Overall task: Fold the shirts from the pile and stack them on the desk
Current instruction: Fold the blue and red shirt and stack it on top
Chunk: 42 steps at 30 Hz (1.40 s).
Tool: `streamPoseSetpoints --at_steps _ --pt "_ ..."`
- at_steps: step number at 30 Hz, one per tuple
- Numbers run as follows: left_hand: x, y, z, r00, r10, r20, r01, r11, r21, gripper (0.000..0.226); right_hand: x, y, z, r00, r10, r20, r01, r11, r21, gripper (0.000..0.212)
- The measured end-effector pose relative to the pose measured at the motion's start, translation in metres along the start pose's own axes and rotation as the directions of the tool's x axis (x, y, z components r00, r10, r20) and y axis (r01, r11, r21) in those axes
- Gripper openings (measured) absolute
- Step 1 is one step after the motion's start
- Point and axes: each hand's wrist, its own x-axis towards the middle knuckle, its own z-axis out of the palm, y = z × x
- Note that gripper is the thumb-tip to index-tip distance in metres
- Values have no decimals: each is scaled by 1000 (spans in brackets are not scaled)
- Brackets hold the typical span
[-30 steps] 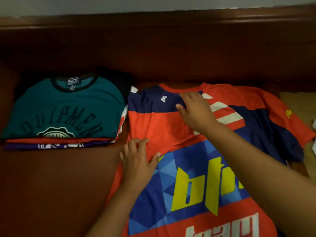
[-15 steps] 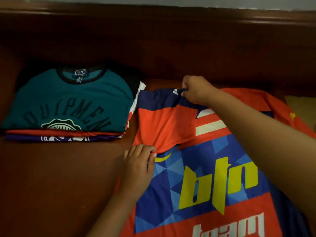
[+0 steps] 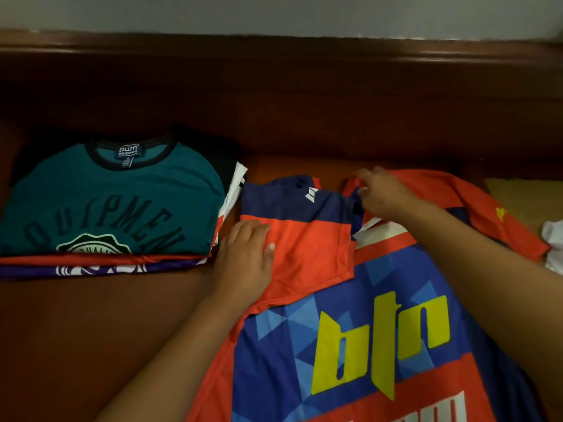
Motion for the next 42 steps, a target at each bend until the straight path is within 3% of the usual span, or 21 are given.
streamPoseSetpoints --at_steps 3,6,8,10,12,14,16,18,20,23,25,28,32,35,39,42 --pt "29 1 15 971 -90 223 56 987 154 62 9 12 16 999 34 8 -33 992 -120 56" --pt "40 -5 17 932 -283 226 205 926 316 66 12 21 18 974 210 -82 -217 972 -87 65" --pt "40 -2 13 919 -334 210 252 906 340 66 7 25 17 940 320 -120 -327 944 -45 68" --pt "44 3 11 960 -242 138 195 938 286 62 1 28 20 935 288 -207 -304 951 -49 63" --pt "59 6 11 994 -98 37 89 976 199 59 -4 28 23 949 128 -289 -154 986 -70 62" --pt "77 12 11 997 -53 47 46 988 147 53 -4 26 28 972 9 -234 -23 998 -54 57" --pt "94 11 18 986 -73 150 52 989 140 50 0 28 35 993 -23 -119 14 997 -75 56" --pt "106 8 21 968 -43 248 26 997 69 48 4 29 34 993 62 -99 -70 995 -72 57" --pt "114 1 16 979 42 199 -36 999 -34 48 -1 23 26 965 144 -217 -144 989 18 55" --pt "127 -12 0 990 20 138 -30 997 71 43 -35 -9 26 925 129 -356 -83 986 144 56" --pt "135 -19 -6 969 -26 246 -33 971 236 36 -61 -34 33 958 205 -203 -184 976 118 59" --pt "148 -24 -7 944 -32 327 -42 976 216 30 -75 -53 47 946 322 -25 -321 946 34 54" --pt "174 -15 -3 957 -149 250 124 986 113 30 -76 -62 52 955 273 -113 -240 939 246 13" --pt "183 -6 3 931 -206 302 147 968 205 27 -84 -64 54 941 308 -140 -188 821 539 14" --pt "188 -4 -1 969 -238 57 214 937 276 24 -88 -54 66 917 392 -73 -212 636 742 14" --pt "184 -8 -4 993 -109 -52 121 925 361 24 -92 -52 66 911 412 27 -203 389 899 26"
